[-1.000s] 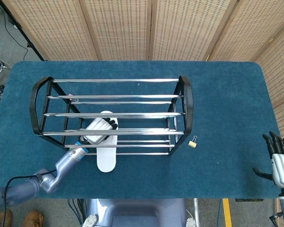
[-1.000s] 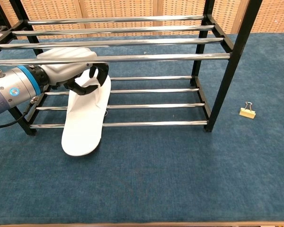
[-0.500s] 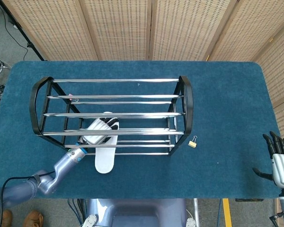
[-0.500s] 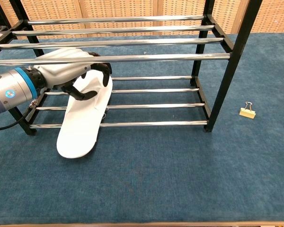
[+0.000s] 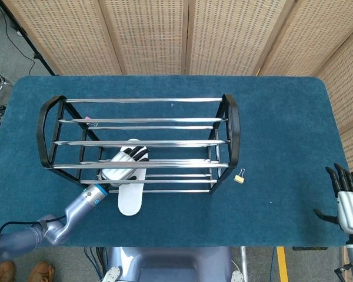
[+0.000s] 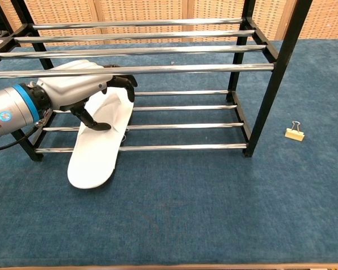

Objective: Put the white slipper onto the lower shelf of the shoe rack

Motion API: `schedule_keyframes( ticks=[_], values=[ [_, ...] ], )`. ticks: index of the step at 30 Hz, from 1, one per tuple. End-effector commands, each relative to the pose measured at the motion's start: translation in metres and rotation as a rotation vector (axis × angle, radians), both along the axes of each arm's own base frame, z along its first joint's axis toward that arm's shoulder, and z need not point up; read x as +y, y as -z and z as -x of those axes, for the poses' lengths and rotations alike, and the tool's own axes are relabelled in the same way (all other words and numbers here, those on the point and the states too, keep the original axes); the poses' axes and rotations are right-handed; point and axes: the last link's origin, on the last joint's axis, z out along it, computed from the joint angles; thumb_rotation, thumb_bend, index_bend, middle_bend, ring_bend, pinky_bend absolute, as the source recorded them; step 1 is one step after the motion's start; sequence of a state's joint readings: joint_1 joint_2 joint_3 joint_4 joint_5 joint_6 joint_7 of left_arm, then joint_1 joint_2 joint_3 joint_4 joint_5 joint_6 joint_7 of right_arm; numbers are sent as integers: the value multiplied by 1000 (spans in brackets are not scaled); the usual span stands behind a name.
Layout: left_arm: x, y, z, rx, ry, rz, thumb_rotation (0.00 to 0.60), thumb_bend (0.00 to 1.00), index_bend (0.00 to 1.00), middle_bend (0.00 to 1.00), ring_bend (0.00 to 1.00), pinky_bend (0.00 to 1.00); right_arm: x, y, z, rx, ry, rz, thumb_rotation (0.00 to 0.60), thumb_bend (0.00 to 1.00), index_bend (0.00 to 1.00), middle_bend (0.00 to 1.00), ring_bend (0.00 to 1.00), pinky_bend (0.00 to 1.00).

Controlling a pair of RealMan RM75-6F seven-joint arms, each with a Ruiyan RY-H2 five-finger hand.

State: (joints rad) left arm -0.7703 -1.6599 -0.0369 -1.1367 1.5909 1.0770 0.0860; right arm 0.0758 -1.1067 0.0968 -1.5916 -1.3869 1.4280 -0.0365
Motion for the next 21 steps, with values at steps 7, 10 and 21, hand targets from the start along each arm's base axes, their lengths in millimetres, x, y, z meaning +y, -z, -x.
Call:
schedule_keyframes(
  ticks=[7,10,21],
  values=[
    [-13,4,-8,-2,51,16,600,195,349,198,126,376,0,-2,0,-5,0,7,600,0,0,0,0,0],
    [-16,6,-9,-5,56,24,600,195,349,198,127,376,1,-3,0,-6,0,9,600,0,0,0,0,0],
    [-34,12,-21,-30,97,78,600,195,349,198,127,376,1,-4,0,-11,-2,13,600,0,0,0,0,0]
  ],
)
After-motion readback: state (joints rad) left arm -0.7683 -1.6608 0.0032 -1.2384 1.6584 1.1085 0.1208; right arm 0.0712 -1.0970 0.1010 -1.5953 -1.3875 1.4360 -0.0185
